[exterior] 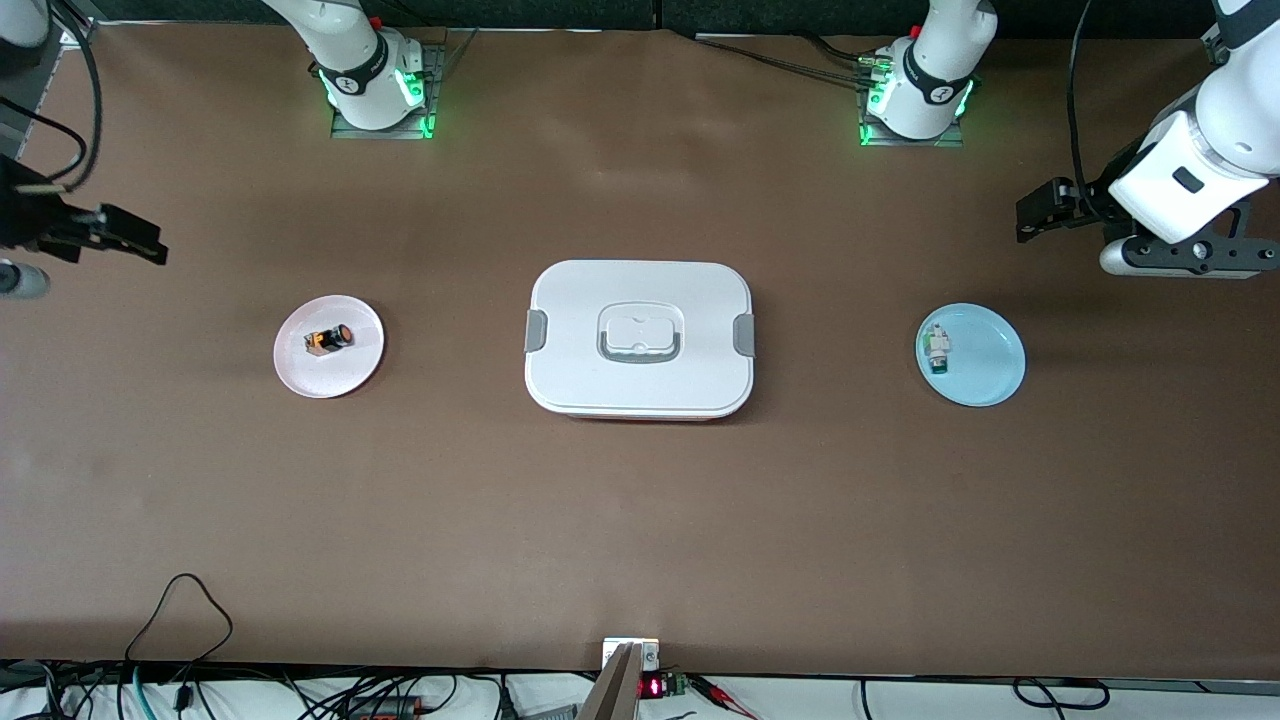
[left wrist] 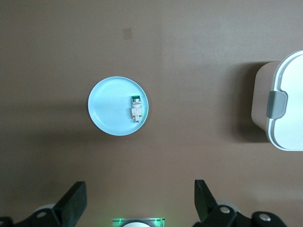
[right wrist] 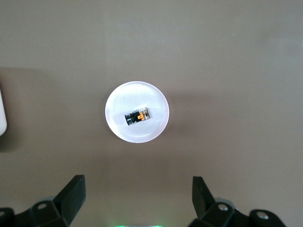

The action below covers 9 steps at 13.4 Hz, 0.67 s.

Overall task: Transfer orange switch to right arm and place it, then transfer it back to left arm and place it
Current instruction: 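Move the right gripper toward the orange-and-black switch on the white plate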

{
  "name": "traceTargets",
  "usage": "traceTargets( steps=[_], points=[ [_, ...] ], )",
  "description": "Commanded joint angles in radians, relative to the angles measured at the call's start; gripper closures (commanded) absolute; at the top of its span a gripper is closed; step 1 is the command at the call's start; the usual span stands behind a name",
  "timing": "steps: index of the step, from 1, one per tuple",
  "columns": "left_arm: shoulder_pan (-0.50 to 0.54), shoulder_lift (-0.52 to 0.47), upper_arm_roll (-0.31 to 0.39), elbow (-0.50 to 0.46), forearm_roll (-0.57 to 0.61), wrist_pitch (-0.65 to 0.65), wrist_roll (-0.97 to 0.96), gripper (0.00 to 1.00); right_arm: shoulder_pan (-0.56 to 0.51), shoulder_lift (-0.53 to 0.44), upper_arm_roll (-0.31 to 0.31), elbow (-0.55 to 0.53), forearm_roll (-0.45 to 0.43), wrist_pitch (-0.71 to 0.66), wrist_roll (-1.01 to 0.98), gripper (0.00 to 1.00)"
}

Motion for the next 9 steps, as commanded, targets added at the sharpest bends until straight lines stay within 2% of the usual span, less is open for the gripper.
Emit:
traceTargets(
  steps=[1,3,9],
  points=[
    [0.011,-0.023,-0.001,-0.017,-0.007,-0.006,0.021,0.0,0.012,0.051,0.008,0.022,-0.013,0.025,0.003,0.0],
    [0.011,-0.023,-0.001,-0.017,-0.007,-0.006,0.021,0.0,0.009,0.101,0.008,0.017,-0.006,0.047,-0.022,0.0],
    [0.011,-0.021,-0.001,-0.017,-0.005,-0.006,0.021,0.0,0.021,0.161,0.008,0.009,0.007,0.091,-0.008,0.0]
  ],
)
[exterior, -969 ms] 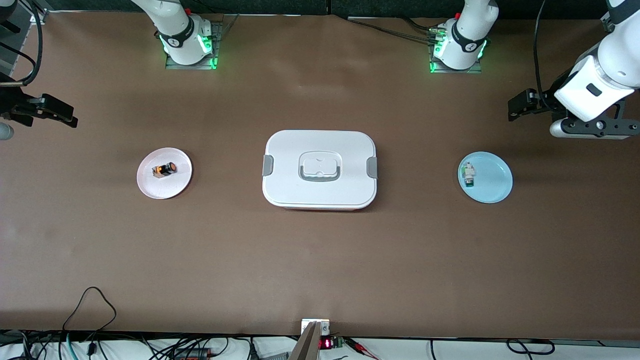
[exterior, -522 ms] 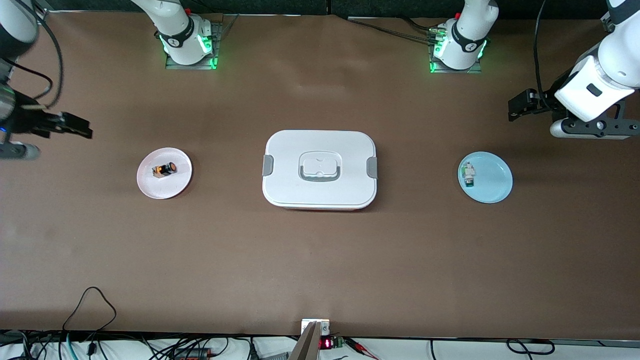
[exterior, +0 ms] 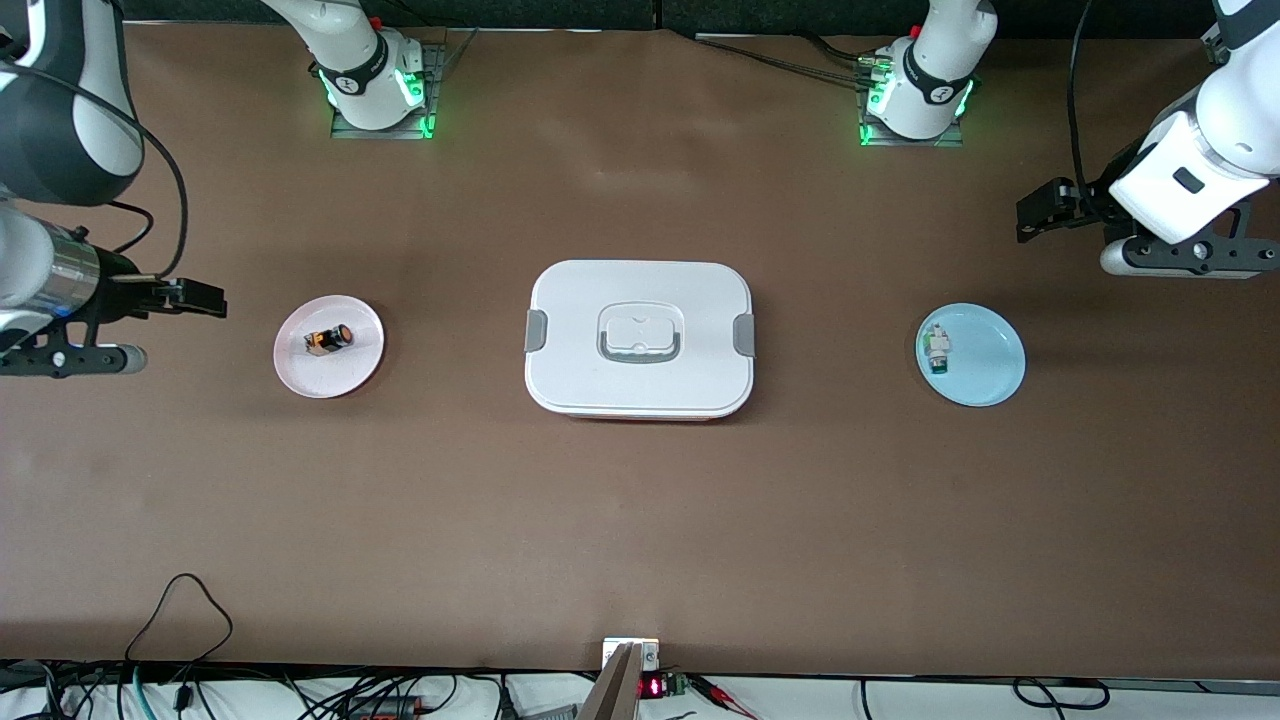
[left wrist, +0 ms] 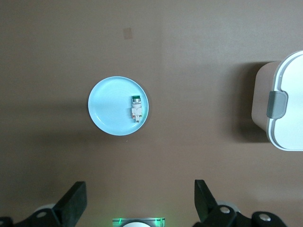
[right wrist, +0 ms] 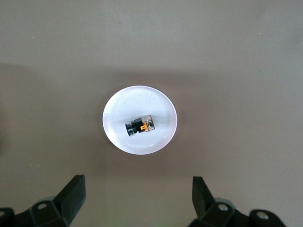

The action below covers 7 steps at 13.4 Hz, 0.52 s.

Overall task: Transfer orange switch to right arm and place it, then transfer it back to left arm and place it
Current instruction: 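Move the right gripper toward the orange-and-black switch on the white plate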

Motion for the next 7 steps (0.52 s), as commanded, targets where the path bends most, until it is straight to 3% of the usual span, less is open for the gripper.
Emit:
traceTargets(
  steps=[1,7],
  points=[
    [0.01,-0.021,-0.002,-0.016,-0.007,-0.006,0.021,0.0,0.006,0.039,0.0,0.009,0.006,0.028,0.001,0.0],
    [0.01,-0.023,-0.002,-0.016,-0.007,-0.006,0.021,0.0,0.043,0.083,0.0,-0.028,0.009,0.108,0.003,0.0]
  ],
)
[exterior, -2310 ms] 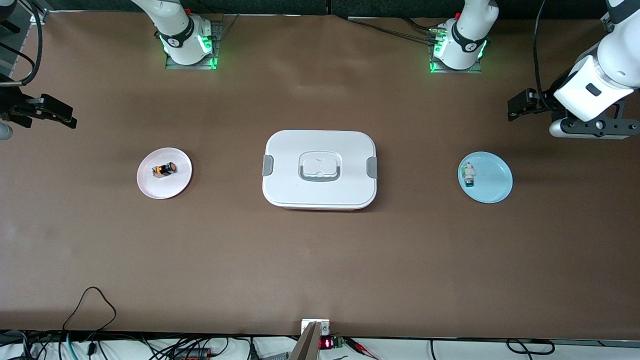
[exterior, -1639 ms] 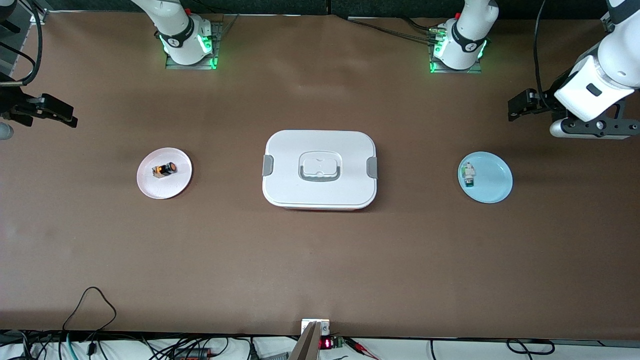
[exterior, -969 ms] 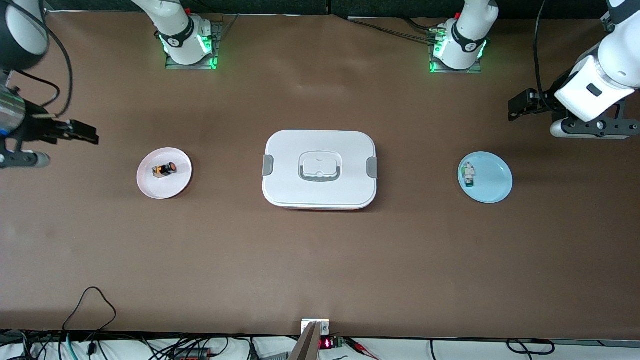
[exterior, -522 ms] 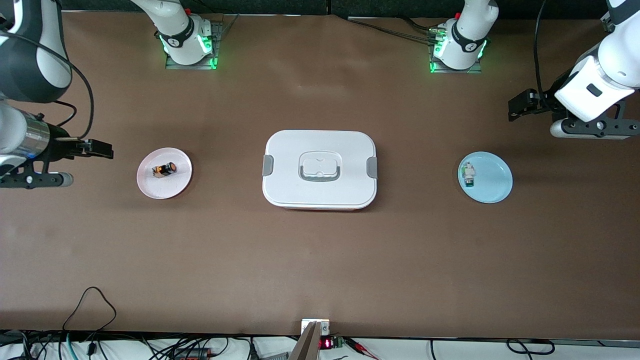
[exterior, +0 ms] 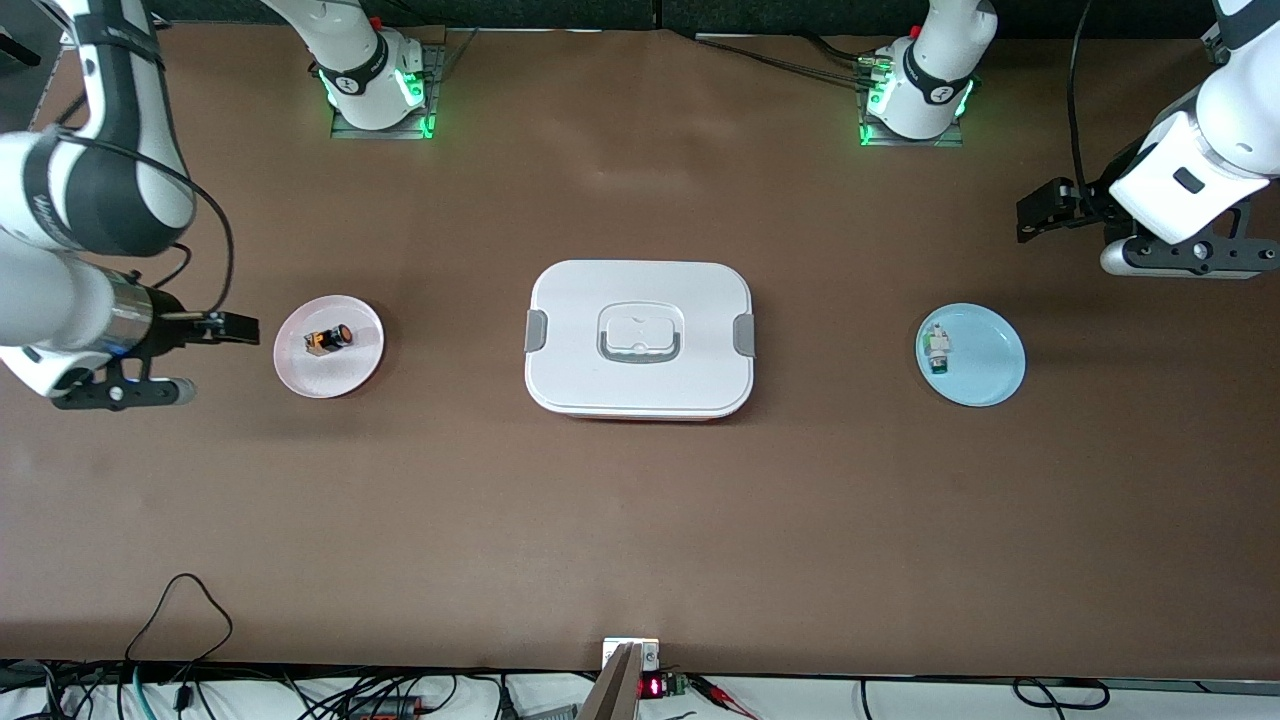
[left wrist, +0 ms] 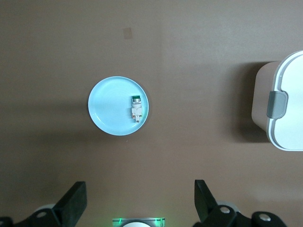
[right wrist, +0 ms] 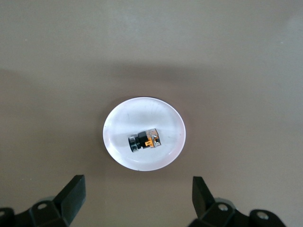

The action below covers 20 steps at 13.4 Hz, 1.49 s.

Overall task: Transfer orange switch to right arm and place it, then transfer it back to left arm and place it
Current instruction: 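Move the right gripper toward the orange-and-black switch on the white plate, then lower the open right gripper over the switch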

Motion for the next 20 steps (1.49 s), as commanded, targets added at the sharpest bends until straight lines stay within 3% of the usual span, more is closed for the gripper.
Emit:
traceTargets(
  steps=[1,8,16,20],
  points=[
    [0.01,-0.021,-0.002,-0.016,-0.007,-0.006,0.022,0.0,0.01,0.007,-0.001,-0.009,0.007,0.039,0.002,0.0],
    [0.01,-0.021,-0.002,-0.016,-0.005,-0.006,0.022,0.0,0.004,0.085,-0.001,-0.016,0.009,0.107,0.002,0.0],
    [0.01,-0.021,-0.002,-0.016,-0.007,-0.006,0.022,0.0,-0.042,0.03,0.017,-0.367,0.004,0.476,-0.056,0.0],
    [0.012,-0.021,-0.002,-0.016,-0.007,-0.006,0.035,0.0,-0.133,0.031,0.127,-0.473,0.004,0.588,-0.059,0.0]
  ],
)
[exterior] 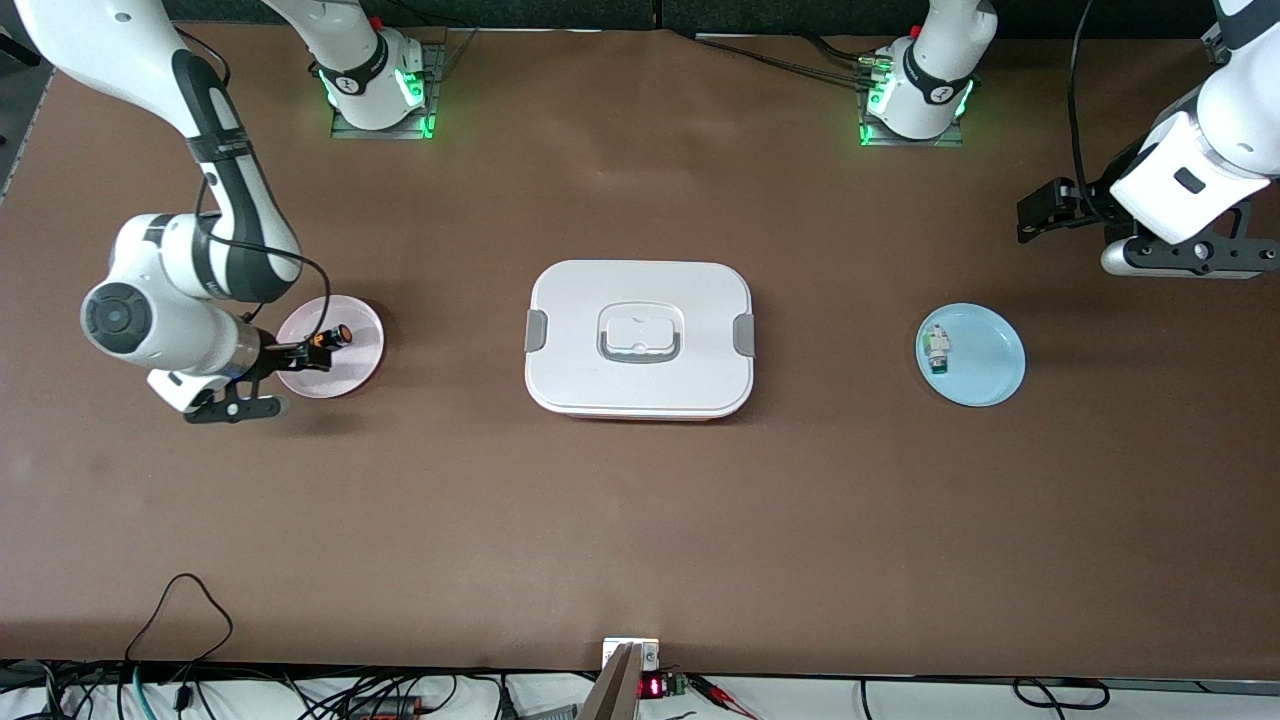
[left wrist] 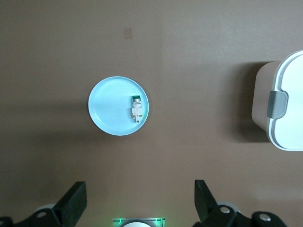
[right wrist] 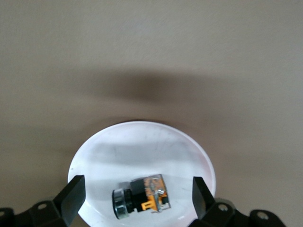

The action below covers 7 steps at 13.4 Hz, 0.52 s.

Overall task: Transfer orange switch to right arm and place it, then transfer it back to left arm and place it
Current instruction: 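Lower the open right gripper over the switch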

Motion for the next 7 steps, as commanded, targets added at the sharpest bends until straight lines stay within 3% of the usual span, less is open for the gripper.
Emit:
traceTargets(
  steps=[1,7],
  points=[
    [0.012,-0.021,-0.002,-0.016,-0.007,-0.006,0.031,0.0,-0.084,-0.037,0.088,-0.092,0.004,0.067,-0.033,0.0],
    [0.012,-0.021,0.0,-0.016,-0.007,-0.006,0.031,0.0,-0.086,-0.037,0.09,-0.175,0.002,0.154,-0.084,0.0]
  ],
)
